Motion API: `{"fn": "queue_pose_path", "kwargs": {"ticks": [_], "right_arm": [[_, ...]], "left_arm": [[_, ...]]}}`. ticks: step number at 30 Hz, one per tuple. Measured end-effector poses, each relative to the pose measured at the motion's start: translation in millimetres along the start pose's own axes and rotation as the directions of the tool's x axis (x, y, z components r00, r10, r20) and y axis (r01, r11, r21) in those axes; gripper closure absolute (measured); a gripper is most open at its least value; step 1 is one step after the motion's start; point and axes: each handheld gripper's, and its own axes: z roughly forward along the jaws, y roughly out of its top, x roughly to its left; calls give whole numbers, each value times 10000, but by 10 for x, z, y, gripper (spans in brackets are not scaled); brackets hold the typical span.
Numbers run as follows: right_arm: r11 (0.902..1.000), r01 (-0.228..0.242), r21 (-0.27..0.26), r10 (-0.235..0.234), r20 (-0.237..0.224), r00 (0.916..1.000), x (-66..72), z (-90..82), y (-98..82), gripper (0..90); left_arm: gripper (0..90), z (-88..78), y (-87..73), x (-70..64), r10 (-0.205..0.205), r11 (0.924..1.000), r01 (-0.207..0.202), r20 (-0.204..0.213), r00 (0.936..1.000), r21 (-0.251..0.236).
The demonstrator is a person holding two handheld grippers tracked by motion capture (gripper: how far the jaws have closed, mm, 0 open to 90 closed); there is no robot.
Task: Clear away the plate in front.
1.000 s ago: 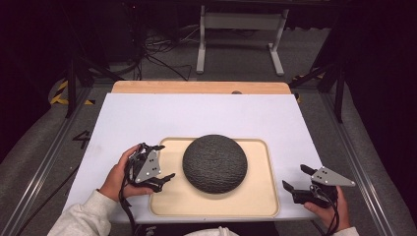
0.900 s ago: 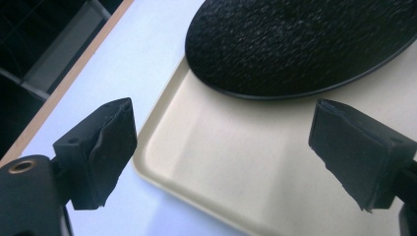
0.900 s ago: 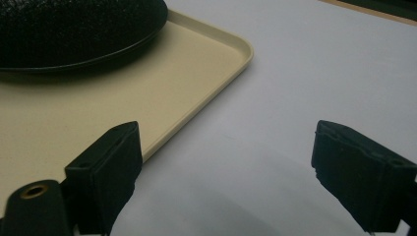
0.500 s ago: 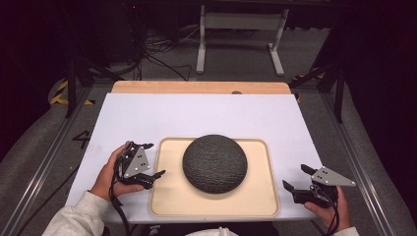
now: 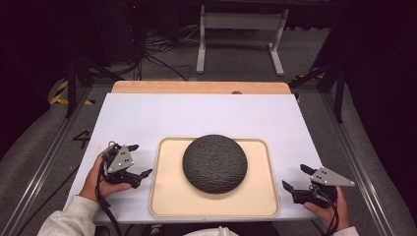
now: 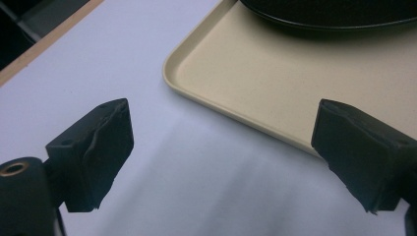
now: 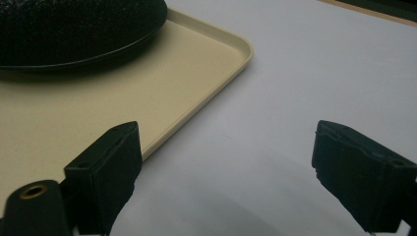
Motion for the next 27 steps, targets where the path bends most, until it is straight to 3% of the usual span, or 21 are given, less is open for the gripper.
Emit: {"fn": "queue_pose_path", "kwargs": {"ticks": [8, 15, 22, 27], "right_arm": [[10000, 65, 4, -65, -67, 10000, 6, 18, 4, 122], [9999, 123, 14, -123, -82, 9999, 8, 29, 9, 122], [9999, 158, -2, -158, -112, 9998, 3, 35, 9, 121], [9999, 139, -56, -140, -124, 9998, 1, 26, 10, 121]], "left_arm": [[101, -101, -154, 29, -644, 9978, 641, -200, 9977, -153], [99, -228, -366, 59, -1436, 9894, 1433, -125, 9896, -247], [94, -310, -461, 68, -1855, 9820, 1855, 39, 9826, -341], [94, -354, -490, 56, -2071, 9772, 2065, -85, 9783, -486]]}}
